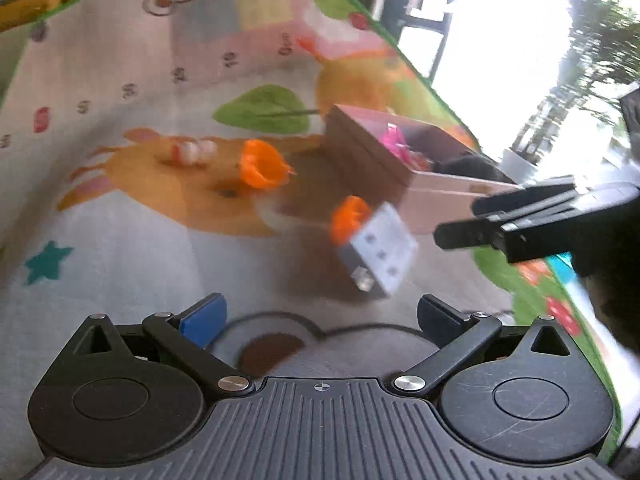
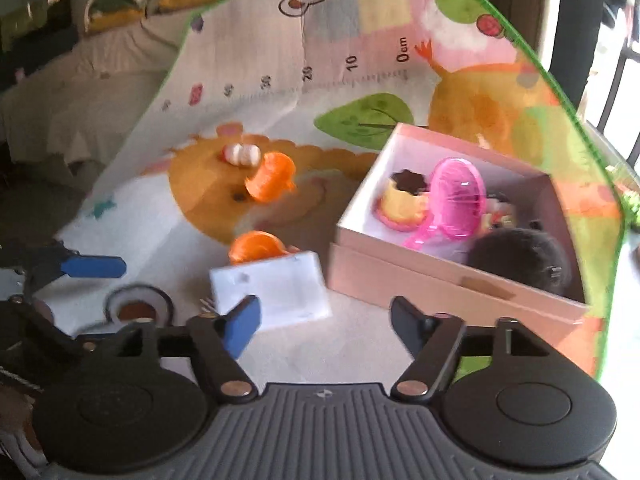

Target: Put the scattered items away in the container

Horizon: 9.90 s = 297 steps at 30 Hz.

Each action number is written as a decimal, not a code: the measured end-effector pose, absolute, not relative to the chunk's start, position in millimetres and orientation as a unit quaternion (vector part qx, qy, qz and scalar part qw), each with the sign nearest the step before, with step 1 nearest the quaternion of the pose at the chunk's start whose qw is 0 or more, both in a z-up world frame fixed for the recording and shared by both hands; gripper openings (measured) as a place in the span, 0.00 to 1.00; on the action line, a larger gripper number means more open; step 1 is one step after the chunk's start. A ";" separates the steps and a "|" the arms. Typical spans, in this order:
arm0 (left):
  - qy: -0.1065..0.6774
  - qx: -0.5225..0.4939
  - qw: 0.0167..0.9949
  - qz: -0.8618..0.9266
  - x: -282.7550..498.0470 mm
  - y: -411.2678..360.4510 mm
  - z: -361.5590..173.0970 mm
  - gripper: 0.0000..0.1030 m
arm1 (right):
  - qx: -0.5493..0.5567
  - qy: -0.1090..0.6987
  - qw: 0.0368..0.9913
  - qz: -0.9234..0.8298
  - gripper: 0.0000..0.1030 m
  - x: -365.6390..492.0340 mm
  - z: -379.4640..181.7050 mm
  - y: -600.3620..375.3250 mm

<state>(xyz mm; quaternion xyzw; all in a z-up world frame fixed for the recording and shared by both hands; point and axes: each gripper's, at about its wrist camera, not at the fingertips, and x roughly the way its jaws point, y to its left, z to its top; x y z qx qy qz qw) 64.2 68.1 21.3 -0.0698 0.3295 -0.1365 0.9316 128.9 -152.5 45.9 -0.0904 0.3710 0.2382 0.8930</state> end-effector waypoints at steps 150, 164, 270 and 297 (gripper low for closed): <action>0.323 -0.046 0.933 -0.150 54.0 -0.3 -1.4 0.97 | -0.051 0.319 0.924 0.203 0.98 36.5 4.0 -247.3; 0.323 -0.051 0.933 -0.152 52.8 0.0 -1.0 0.98 | -0.108 0.334 0.915 0.201 0.90 35.4 -4.0 -238.6; 0.201 0.096 0.947 -0.233 209.2 -103.1 92.2 0.63 | 0.065 0.218 0.958 0.173 0.92 236.7 119.5 -293.9; 0.281 -0.076 0.957 -0.020 118.2 98.5 10.8 0.98 | -0.106 0.341 0.897 0.259 0.62 240.0 79.7 -66.0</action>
